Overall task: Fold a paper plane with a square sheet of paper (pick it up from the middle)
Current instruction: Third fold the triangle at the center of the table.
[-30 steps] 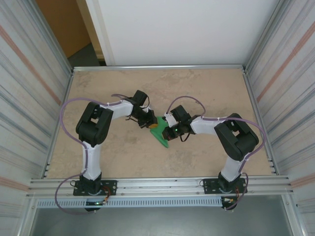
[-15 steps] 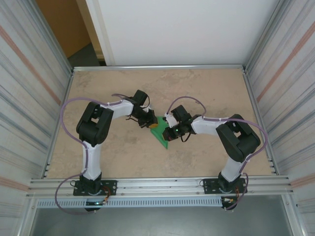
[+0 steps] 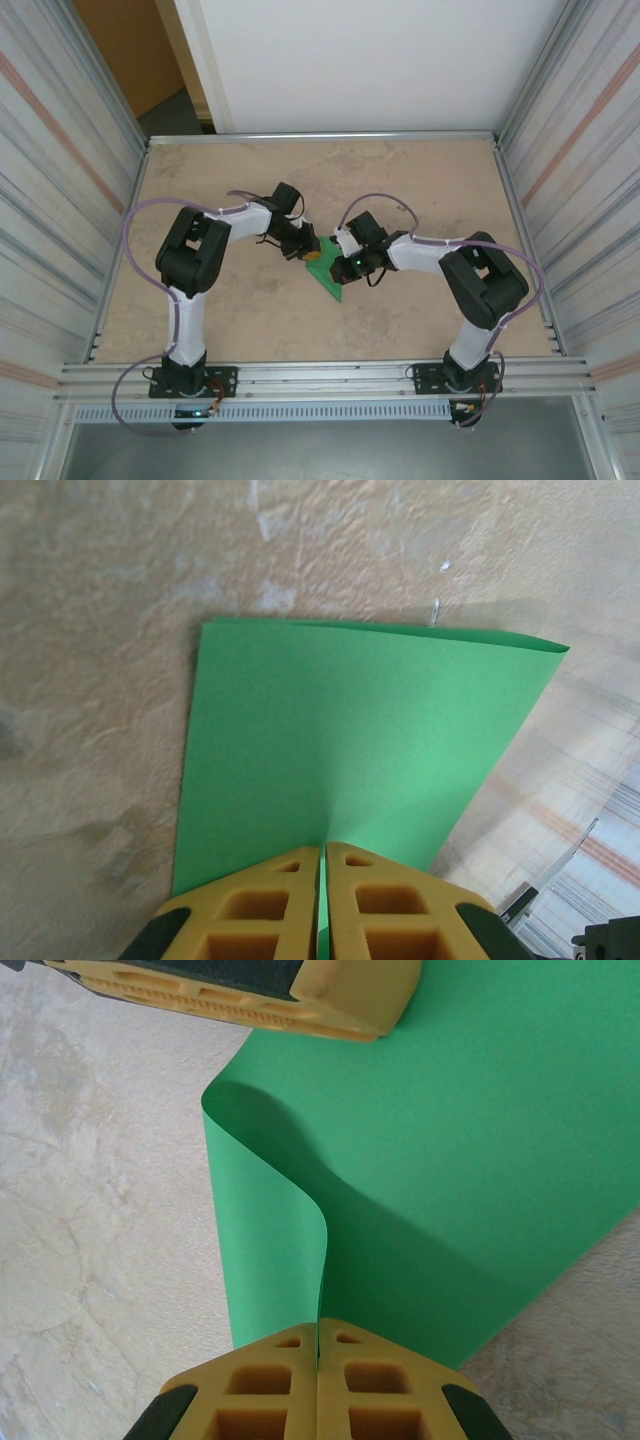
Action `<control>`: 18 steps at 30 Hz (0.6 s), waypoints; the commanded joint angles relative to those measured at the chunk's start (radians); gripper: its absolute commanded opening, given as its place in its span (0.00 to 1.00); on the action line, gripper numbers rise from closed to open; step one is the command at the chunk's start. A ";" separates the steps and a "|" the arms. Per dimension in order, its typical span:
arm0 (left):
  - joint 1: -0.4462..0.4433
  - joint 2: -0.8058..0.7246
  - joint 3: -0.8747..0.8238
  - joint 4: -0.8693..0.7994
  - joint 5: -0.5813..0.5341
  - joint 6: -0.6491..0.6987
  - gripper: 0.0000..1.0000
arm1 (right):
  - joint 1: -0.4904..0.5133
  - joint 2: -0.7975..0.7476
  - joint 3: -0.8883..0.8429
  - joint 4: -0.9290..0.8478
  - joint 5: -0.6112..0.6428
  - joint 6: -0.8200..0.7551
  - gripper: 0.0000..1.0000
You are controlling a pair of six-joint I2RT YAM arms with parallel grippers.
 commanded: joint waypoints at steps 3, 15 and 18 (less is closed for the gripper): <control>-0.005 0.025 0.014 -0.031 -0.008 0.021 0.10 | -0.006 0.018 0.025 -0.024 0.021 0.022 0.00; -0.006 0.025 0.015 -0.031 -0.004 0.020 0.10 | -0.006 0.031 0.032 -0.024 0.036 0.018 0.00; -0.007 0.025 0.016 -0.031 -0.003 0.020 0.10 | -0.005 0.036 0.033 -0.023 0.032 0.018 0.00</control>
